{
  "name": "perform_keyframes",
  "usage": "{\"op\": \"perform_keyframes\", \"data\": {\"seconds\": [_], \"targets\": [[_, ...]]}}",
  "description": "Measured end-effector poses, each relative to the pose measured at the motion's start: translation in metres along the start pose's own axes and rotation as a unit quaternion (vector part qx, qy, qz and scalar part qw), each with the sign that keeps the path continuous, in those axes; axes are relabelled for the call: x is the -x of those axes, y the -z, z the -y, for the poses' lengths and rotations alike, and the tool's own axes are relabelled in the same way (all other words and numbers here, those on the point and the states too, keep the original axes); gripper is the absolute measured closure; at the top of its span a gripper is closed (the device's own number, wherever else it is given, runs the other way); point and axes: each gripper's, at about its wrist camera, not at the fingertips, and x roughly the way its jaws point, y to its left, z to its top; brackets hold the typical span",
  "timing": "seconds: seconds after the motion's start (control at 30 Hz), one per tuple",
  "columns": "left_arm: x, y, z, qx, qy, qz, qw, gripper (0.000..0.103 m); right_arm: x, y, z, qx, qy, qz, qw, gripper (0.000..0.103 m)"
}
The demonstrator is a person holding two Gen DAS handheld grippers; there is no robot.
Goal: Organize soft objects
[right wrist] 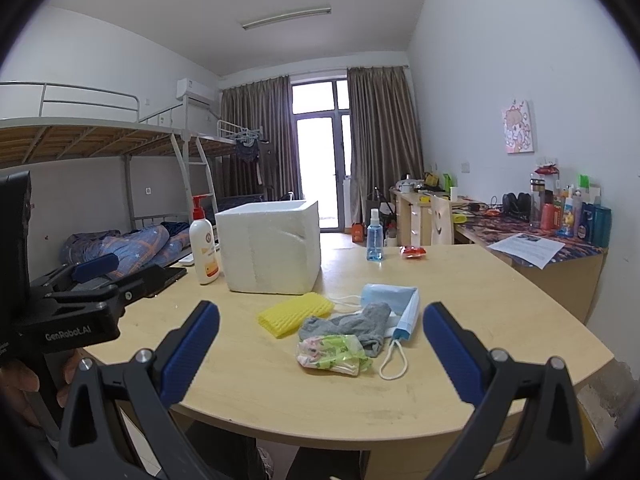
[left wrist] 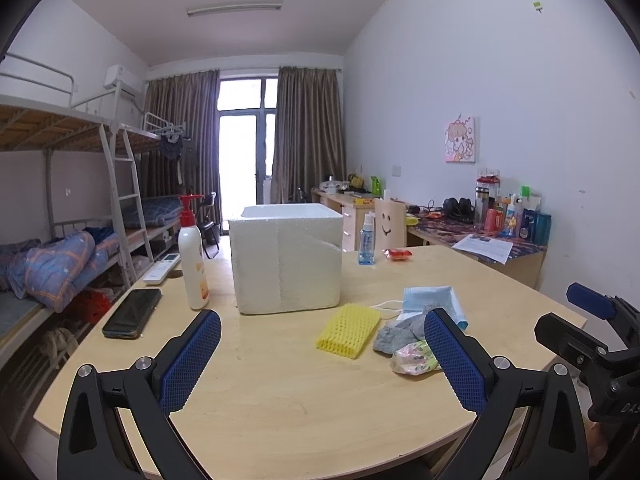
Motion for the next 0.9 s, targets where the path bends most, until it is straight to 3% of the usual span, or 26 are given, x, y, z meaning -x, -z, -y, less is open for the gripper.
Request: {"op": "perform_keyframes", "data": {"seconds": [0.9], "targets": [[0.0012, -0.0024, 0.0, -0.002, -0.004, 0.003, 1.0, 0.001, -0.0007, 0.0014, -0.0023, 0.004, 0.0, -0.001, 1.0, 0.0]]}}
